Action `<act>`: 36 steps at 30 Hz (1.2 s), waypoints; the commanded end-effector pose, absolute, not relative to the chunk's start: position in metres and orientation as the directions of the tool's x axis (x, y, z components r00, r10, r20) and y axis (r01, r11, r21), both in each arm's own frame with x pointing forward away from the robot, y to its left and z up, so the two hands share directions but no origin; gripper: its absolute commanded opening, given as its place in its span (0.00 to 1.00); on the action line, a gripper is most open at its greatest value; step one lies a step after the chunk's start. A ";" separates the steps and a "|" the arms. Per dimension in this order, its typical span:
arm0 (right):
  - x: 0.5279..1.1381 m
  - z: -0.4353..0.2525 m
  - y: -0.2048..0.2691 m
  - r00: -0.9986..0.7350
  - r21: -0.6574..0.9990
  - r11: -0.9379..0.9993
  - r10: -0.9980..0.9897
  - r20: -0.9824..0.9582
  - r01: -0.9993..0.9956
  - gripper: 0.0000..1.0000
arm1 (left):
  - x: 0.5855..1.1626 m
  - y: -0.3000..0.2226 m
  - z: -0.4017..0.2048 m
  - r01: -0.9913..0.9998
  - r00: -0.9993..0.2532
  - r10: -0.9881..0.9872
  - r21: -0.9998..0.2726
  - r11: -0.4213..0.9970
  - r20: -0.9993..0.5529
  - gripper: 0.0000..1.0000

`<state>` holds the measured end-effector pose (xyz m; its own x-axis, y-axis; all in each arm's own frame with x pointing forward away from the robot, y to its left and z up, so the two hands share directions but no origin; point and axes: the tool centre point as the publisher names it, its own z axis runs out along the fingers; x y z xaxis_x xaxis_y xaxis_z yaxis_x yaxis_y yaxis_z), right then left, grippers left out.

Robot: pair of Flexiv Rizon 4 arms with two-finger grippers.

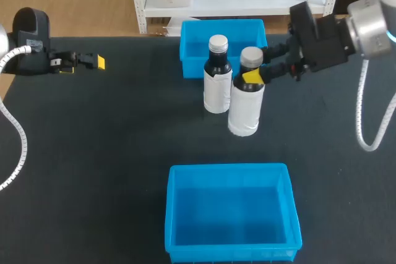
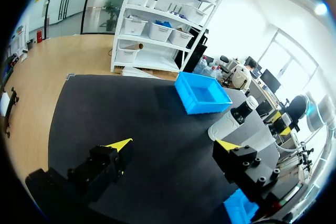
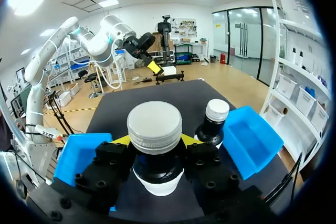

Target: Pick up the bottle, and place it in the far bin if it is heavy, or in the near bin if it is light.

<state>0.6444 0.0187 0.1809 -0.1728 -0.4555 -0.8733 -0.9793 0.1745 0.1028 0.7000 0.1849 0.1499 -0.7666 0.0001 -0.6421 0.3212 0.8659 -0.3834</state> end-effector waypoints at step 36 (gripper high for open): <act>0.664 0.226 -0.137 -0.163 0.108 0.142 -0.470 -0.868 -0.984 0.00 | 0.700 0.185 0.150 0.321 -0.767 0.000 -0.383 0.866 -0.642 1.00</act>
<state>0.6563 -0.1278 0.2216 -0.1645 -0.4752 -0.8644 -0.9787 0.1881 0.0828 0.7000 0.1850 0.1499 -0.7666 0.0001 -0.6421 0.3212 0.8659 -0.3834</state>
